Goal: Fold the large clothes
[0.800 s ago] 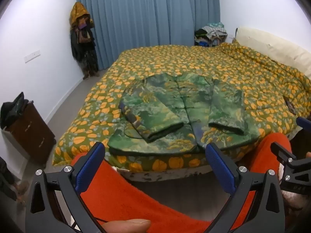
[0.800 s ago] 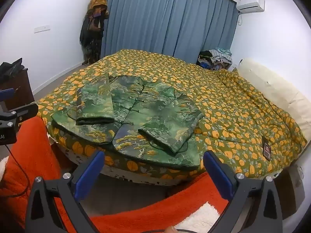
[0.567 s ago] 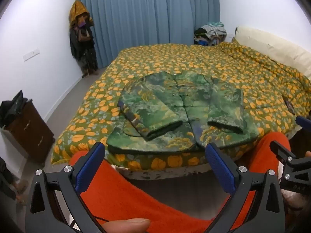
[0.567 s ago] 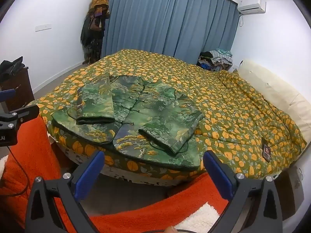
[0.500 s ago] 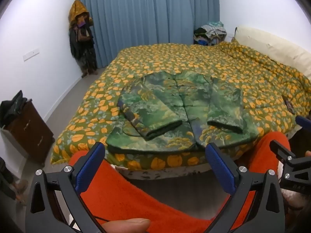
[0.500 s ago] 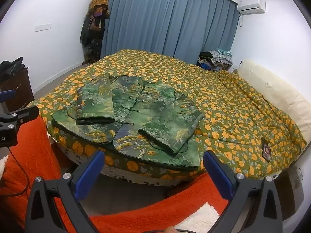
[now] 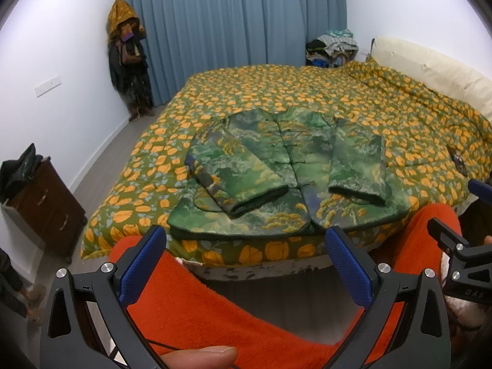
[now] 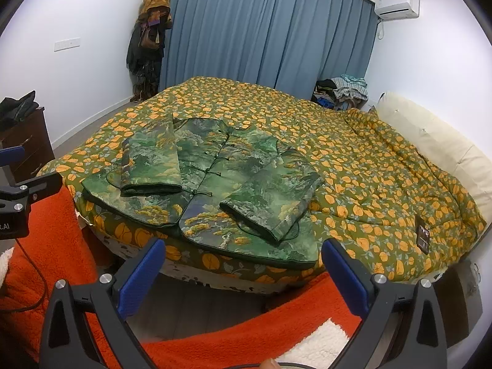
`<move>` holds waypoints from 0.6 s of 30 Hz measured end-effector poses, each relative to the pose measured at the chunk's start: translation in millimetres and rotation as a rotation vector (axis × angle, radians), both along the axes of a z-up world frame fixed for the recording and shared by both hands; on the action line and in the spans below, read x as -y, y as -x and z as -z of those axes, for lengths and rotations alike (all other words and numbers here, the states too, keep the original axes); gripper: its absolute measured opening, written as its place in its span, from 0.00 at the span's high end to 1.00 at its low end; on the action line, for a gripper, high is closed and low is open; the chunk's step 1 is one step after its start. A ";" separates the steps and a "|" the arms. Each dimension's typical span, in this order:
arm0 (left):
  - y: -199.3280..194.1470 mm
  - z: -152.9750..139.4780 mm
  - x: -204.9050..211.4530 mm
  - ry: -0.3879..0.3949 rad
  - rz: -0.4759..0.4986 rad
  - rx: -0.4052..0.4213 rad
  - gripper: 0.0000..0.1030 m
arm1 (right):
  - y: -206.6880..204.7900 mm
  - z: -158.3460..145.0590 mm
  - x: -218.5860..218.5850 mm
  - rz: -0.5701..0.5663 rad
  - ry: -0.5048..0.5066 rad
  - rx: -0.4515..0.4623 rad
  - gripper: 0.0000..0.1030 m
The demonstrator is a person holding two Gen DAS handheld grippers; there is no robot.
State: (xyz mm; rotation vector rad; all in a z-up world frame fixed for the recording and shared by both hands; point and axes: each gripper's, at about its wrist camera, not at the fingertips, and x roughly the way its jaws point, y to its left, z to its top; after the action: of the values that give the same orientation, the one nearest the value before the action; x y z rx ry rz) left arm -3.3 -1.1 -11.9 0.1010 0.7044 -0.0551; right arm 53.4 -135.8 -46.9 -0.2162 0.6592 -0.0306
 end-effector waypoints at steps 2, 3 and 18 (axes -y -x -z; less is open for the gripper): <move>-0.2 0.7 -0.3 -0.002 0.000 -0.003 0.00 | 0.0 0.7 -0.9 0.001 0.000 -0.001 0.00; -0.4 0.8 -0.1 -0.003 0.000 -0.005 0.00 | 0.1 1.0 -0.8 0.001 0.000 -0.001 0.00; -1.1 1.8 -2.1 -0.005 0.001 -0.008 0.00 | -2.9 1.8 4.1 0.019 -0.018 -0.021 0.00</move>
State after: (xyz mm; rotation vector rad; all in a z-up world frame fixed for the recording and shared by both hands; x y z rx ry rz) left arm -2.2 1.0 -13.7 0.1061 0.7122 -0.0542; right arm 56.3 -140.0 -48.7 -0.1928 0.6821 -0.0406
